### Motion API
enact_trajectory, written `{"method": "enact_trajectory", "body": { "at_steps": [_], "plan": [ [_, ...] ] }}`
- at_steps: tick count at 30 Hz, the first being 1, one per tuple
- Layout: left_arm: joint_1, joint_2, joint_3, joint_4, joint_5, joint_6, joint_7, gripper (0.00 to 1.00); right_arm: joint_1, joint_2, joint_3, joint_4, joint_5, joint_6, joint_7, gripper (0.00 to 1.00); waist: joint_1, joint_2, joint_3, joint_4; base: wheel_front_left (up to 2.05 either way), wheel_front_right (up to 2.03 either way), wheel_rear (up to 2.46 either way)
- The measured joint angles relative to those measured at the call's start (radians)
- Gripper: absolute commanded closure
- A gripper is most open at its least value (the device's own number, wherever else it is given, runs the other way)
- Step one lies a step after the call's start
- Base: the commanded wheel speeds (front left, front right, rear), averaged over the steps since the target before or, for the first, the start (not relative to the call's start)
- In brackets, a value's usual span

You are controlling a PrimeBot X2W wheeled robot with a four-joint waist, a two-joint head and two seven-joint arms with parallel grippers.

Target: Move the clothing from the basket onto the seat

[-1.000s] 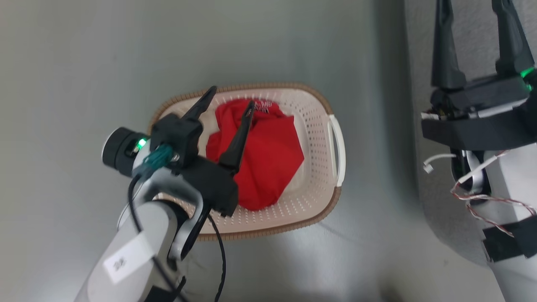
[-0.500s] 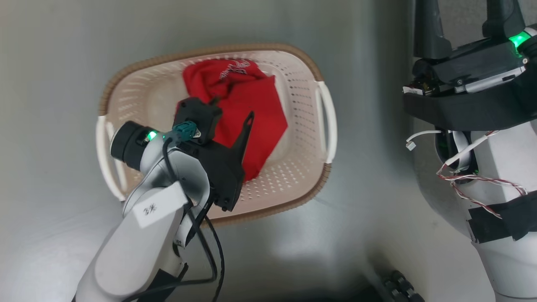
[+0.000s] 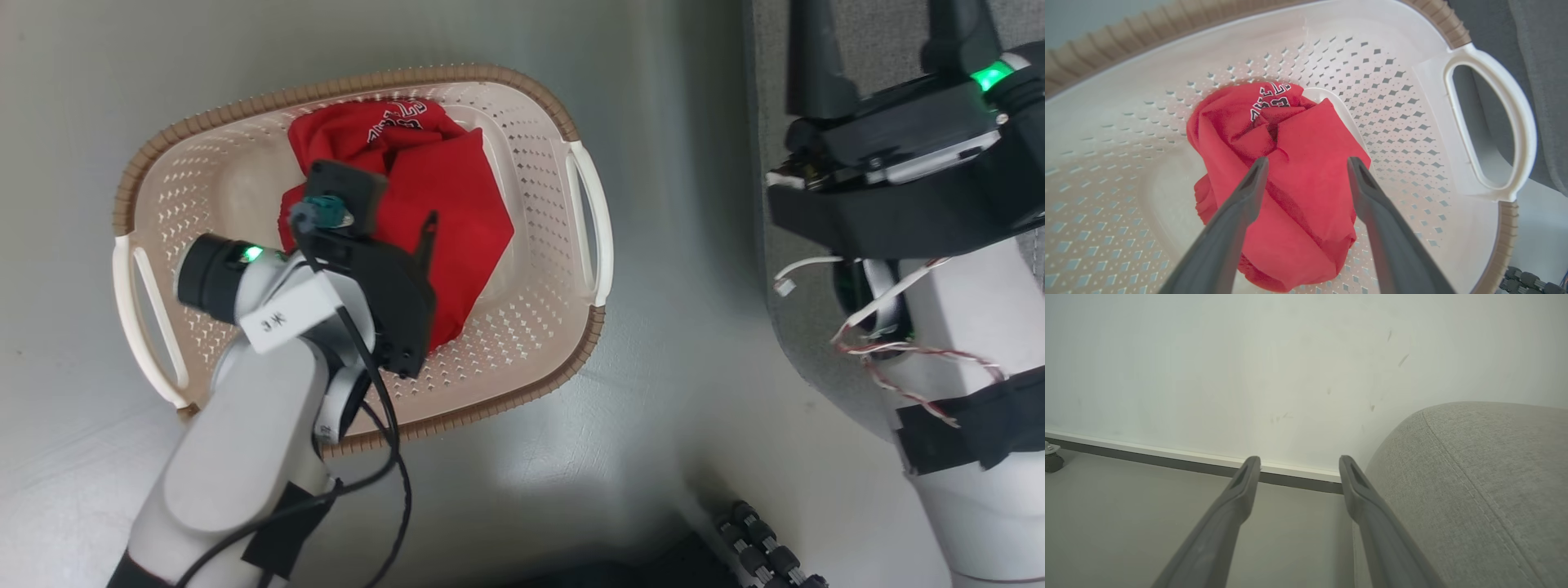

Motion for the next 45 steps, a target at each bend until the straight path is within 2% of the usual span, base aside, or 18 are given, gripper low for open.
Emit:
{"method": "enact_trajectory", "body": {
  "at_steps": [4, 11, 21, 30, 45],
  "plan": [
    [-0.008, 0.005, 0.023, 0.033, -0.005, 0.017, 0.013, 0.00, -0.007, 0.021, 0.022, -0.012, -0.007, 0.009, 0.000, 0.00, 0.0000, -0.0002, 0.008, -0.008, 0.00, 0.00, 0.00],
    [-0.023, -0.012, 0.037, 0.103, -0.012, 0.034, 0.021, 0.00, -0.006, 0.021, 0.033, -0.019, -0.018, 0.016, 0.000, 0.00, 0.0001, -0.0002, 0.015, -0.009, 0.00, 0.00, 0.00],
    [-0.059, -0.060, 0.017, 0.222, -0.013, 0.042, 0.014, 0.00, 0.044, -0.027, 0.029, -0.043, -0.060, 0.022, 0.000, 0.00, 0.0000, -0.0002, 0.005, 0.027, 0.00, 0.00, 0.00],
    [-0.100, -0.066, 0.017, 0.295, -0.013, 0.051, -0.028, 0.00, 0.068, -0.045, 0.035, -0.089, -0.073, 0.025, 0.000, 0.00, 0.0000, -0.0002, -0.015, 0.062, 0.00, 0.00, 0.00],
    [-0.166, -0.073, 0.007, 0.370, 0.004, 0.051, -0.100, 0.00, 0.129, -0.047, 0.033, -0.146, -0.076, 0.023, 0.000, 0.00, 0.0000, -0.0002, -0.002, 0.063, 0.00, 0.00, 0.00]
  ]
}}
